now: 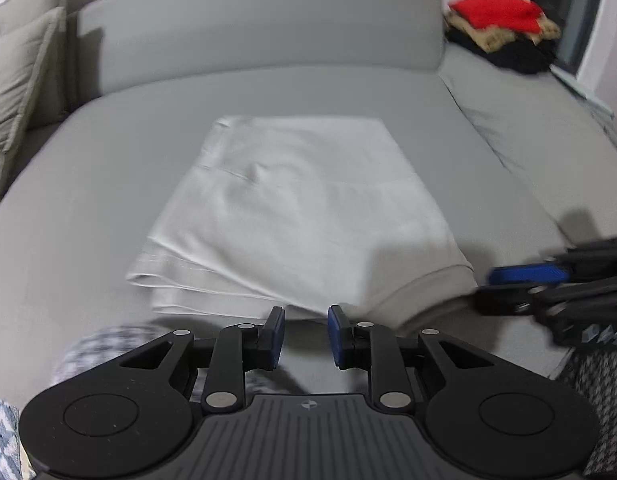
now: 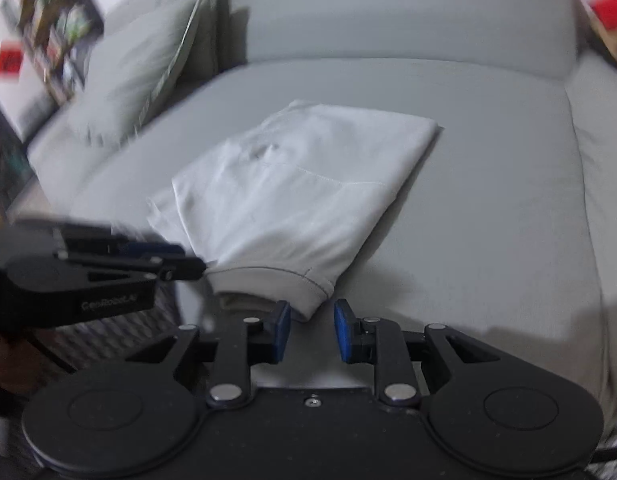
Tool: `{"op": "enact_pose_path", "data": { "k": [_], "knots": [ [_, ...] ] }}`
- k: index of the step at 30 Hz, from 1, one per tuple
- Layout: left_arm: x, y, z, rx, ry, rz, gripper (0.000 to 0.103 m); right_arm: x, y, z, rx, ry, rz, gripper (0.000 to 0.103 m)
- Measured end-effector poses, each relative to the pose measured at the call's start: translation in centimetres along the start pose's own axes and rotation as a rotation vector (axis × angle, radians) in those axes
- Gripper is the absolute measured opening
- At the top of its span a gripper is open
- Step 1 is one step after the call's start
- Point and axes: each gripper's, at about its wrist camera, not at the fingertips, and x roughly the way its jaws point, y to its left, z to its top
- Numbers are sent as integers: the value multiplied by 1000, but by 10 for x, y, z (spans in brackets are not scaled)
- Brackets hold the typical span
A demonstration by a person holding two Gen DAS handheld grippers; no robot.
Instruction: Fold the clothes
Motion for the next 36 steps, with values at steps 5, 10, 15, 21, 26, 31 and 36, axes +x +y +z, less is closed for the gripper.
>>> {"op": "enact_pose_path", "data": {
  "k": [5, 10, 15, 21, 26, 31, 36],
  "knots": [
    [-16, 45, 15, -107, -79, 97, 43, -9, -27, 14, 181, -91, 89, 51],
    [1, 91, 32, -252, -70, 91, 54, 19, -55, 26, 438, -74, 160, 63],
    [25, 123, 42, -377, -31, 17, 58, 57, -74, 28, 629, -33, 204, 65],
    [62, 142, 47, -484, 71, -152, 59, 80, -92, 27, 733, -12, 244, 51],
    [83, 152, 52, -538, 118, -281, 58, 96, -107, 32, 808, -11, 278, 46],
    [105, 157, 62, -563, 173, -391, 59, 115, -118, 44, 837, 2, 288, 38],
    [134, 152, 76, -566, 199, -462, 60, 133, -131, 52, 901, -3, 320, 38]
  ]
}}
